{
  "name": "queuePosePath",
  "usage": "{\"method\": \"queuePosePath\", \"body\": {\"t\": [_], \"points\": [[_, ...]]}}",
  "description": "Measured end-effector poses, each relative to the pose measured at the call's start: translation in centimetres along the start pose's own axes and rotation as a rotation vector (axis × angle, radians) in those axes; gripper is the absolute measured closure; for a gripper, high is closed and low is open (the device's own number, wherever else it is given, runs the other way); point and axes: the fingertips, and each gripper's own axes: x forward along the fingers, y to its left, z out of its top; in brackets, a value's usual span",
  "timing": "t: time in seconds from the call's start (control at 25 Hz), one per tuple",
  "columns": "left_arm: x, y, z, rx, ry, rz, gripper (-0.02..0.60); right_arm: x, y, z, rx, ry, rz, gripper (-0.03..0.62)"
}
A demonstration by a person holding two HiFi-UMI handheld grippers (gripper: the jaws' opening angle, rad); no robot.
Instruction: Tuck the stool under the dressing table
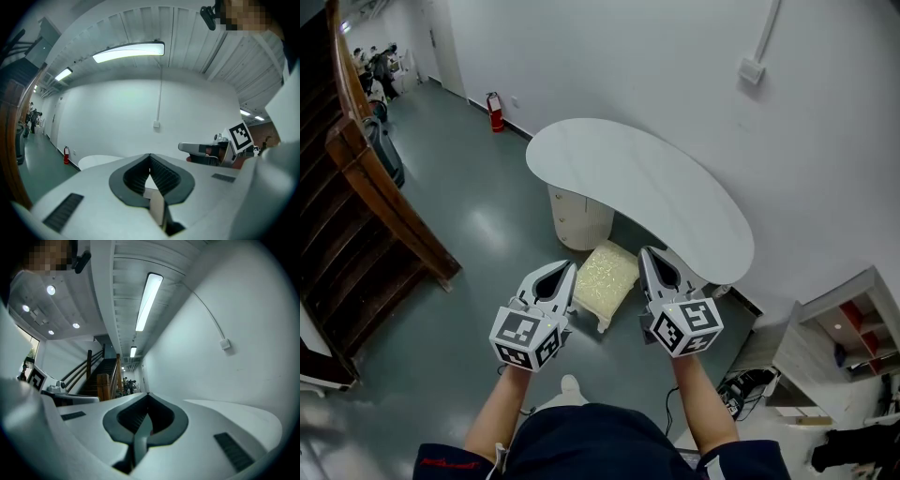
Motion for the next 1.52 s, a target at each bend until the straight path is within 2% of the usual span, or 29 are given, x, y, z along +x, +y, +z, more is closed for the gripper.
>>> {"method": "queuePosePath", "body": {"t": [0.36, 0.72, 0.92, 1.04, 1.2, 1.52], "points": [[1.6, 5.4, -1.5, -0.039, 0.041, -0.051, 0.573, 4.8, -0.2, -1.8, 0.001, 0.040, -0.071, 0.585], [2.1, 8.9, -5.2, -0.140, 0.085, -0.096, 0.574, 7.3, -0.1, -6.3, 0.018, 0.124, -0.118, 0.585], [3.0, 9.4, -7.4, -0.186, 0.111, -0.128, 0.574, 8.2, -1.0, -8.6, 0.028, 0.166, -0.122, 0.585], [4.0, 9.7, -8.5, -0.185, 0.115, -0.146, 0.574, 8.9, -2.2, -10.0, 0.034, 0.184, -0.131, 0.585], [5.2, 9.0, -10.2, -0.162, 0.112, -0.211, 0.573, 9.4, -3.7, -12.0, 0.023, 0.213, -0.137, 0.585], [8.5, 8.3, -15.9, -0.136, 0.204, -0.229, 0.573, 9.4, -6.9, -17.1, 0.049, 0.288, -0.164, 0.585]]}}
